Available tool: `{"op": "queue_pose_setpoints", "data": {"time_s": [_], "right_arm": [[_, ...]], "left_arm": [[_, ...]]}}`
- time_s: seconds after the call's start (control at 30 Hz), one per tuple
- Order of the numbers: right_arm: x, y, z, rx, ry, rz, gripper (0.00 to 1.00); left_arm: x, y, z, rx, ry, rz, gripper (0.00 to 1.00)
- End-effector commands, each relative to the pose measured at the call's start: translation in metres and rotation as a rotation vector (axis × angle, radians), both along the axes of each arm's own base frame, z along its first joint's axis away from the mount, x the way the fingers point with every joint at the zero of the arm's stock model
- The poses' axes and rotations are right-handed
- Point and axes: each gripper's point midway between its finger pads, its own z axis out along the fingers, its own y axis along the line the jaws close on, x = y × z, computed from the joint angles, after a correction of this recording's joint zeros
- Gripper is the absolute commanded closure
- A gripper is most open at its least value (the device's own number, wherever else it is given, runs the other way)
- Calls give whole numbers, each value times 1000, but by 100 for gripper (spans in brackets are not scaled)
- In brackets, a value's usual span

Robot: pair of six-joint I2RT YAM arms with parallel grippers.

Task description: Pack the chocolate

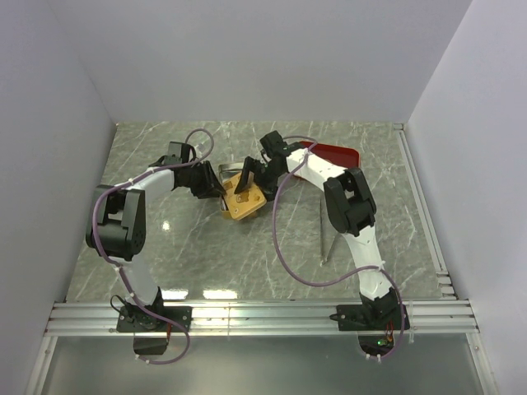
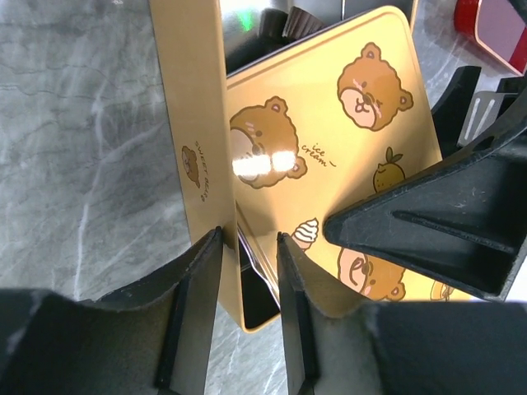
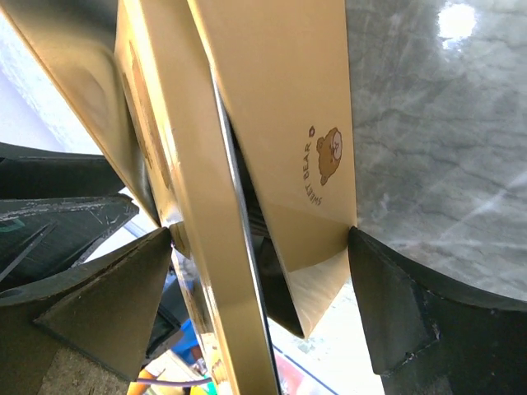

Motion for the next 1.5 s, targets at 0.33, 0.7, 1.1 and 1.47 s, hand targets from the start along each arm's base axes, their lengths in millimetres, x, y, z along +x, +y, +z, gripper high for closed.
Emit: {"op": "queue_pose_setpoints", "data": {"time_s": [0.33, 0.7, 1.1, 1.47], "right_arm": [[40, -3, 72, 99, -239, -55, 7], [39, -33, 60, -42, -276, -74, 7], [46, -60, 74, -119, -373, -102, 8], [29, -69, 68, -171, -370, -73, 49]], "left_arm": [[9, -17, 24, -59, -66, -45, 61], [11, -16, 26, -54, -72, -44, 62], [8, -16, 26, -54, -70, -44, 62], [10, -19, 29, -69, -77, -46, 58]]}}
